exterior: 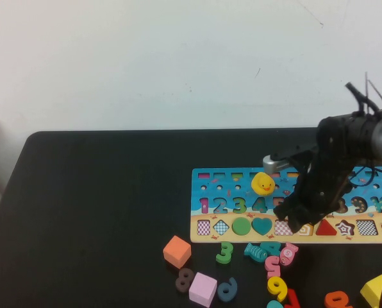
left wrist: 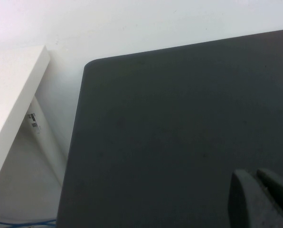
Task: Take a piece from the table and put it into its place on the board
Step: Place the "Pentagon" into the hole of the Pentagon
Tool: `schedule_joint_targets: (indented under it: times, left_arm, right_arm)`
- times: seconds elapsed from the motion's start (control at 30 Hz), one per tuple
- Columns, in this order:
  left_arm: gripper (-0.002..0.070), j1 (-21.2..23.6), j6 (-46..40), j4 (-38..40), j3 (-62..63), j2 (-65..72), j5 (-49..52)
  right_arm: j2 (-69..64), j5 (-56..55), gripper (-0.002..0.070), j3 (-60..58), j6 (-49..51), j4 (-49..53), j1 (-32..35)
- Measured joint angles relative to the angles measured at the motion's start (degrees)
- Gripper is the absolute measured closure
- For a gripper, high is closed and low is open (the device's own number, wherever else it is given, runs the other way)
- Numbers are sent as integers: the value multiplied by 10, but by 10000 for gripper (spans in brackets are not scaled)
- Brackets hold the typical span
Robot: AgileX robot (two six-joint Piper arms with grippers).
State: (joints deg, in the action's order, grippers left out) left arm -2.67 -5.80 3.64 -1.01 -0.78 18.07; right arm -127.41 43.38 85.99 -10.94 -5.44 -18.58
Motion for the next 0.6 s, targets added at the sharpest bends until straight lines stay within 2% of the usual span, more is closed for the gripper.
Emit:
schedule_joint_targets:
  times: [0.23,0.6]
  left_arm:
    - [676,0,0,0,0,0,0]
    - [676,0,0,0,0,0,0]
  right_arm:
    - [-3,0,310,0,75,68,-11]
    - [-4,8,310,0,109,51,-12]
